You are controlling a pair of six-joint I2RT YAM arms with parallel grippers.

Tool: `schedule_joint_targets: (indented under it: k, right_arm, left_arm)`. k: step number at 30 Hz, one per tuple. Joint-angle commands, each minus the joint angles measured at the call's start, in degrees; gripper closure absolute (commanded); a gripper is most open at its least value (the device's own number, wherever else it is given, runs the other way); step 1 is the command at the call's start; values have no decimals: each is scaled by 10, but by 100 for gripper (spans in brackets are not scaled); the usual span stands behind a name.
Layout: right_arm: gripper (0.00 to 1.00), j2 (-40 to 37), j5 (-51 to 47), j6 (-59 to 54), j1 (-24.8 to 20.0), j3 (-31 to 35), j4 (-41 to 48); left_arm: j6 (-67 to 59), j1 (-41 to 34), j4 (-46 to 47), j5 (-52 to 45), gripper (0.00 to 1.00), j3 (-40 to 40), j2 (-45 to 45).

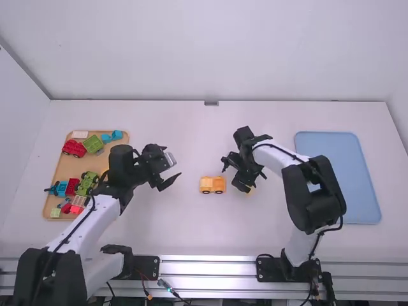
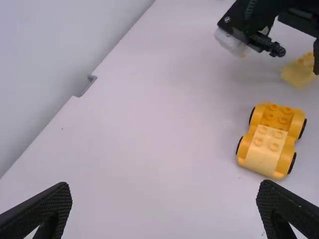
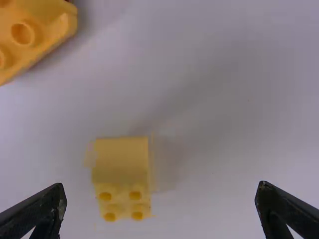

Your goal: Assemble lego blocks to make yellow taxi

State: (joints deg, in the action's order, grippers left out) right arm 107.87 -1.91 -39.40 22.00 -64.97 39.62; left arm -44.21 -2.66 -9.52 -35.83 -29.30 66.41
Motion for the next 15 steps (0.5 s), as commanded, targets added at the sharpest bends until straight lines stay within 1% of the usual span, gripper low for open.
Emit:
schedule_joint_targets:
  k: [1,4,5,7,10,15]
  right_arm:
    - [1,-5,-5,6,-11,26,-11]
    - [1,-18,34,-1,-24,62,-46]
    - [1,-18,34,-1,-24,62,-46]
    - [1,-23,45,-1,-34,83,-68]
    - [1,-23,51,-1,-40,95,-82]
    - [1,-23,57,-6,-37,94,-82]
  left_arm:
    - [-1,14,-4,-33,1,-1,15]
    - [-2,21,-24,-54,1,-1,38]
    - [-2,21,-24,-54,1,-1,38]
    - [27,17,-47,-51,1,-1,52]
    - [29,21,-59,-54,1,-1,63]
    - [28,17,-65,-53,1,-1,71]
